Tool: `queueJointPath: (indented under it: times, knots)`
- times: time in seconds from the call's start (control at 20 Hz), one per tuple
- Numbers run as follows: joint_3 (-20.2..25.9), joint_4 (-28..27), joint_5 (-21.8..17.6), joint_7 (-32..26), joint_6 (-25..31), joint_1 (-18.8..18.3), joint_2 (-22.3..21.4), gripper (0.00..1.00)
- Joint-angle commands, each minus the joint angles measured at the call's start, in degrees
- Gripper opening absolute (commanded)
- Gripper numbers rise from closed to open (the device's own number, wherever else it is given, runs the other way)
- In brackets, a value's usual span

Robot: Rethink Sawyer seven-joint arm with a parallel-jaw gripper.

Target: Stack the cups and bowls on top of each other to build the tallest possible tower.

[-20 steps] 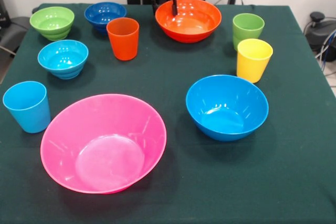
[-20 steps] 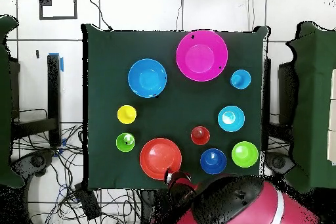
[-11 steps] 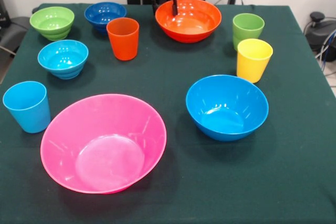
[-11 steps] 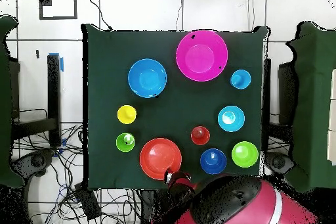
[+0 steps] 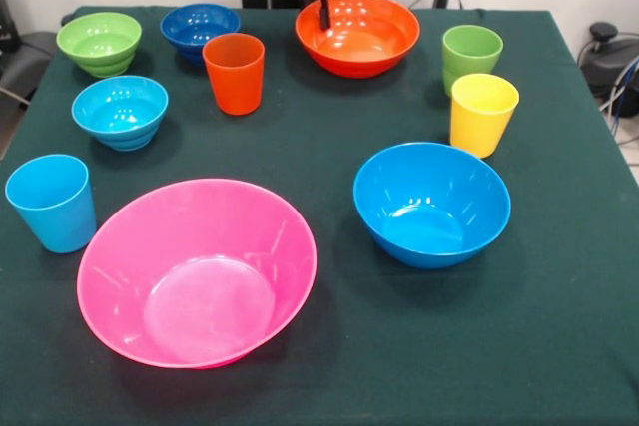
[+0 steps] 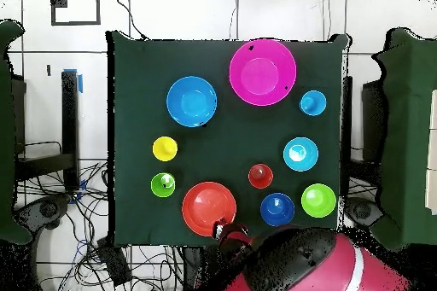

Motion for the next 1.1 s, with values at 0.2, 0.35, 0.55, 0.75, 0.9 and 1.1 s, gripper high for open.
queueJointPath:
  times: [0.2,0.35,0.55,0.75,0.9,1.1]
  knots:
    - [4.79,-6.94,0.86,6.13,1.03,-0.35,1.11,0.00]
    - [2.68,-6.68,1.93,7.60,-4.48,1.55,1.00,0.00]
    - [1.46,-5.95,3.50,8.38,-5.99,3.16,0.23,0.00]
    - [6.23,-3.90,5.47,7.12,5.86,1.89,-8.29,0.00]
    - [10.74,-2.92,9.80,4.26,18.98,0.73,-15.90,0.00]
    - [12.71,-3.22,13.05,5.79,21.25,0.01,-16.95,0.00]
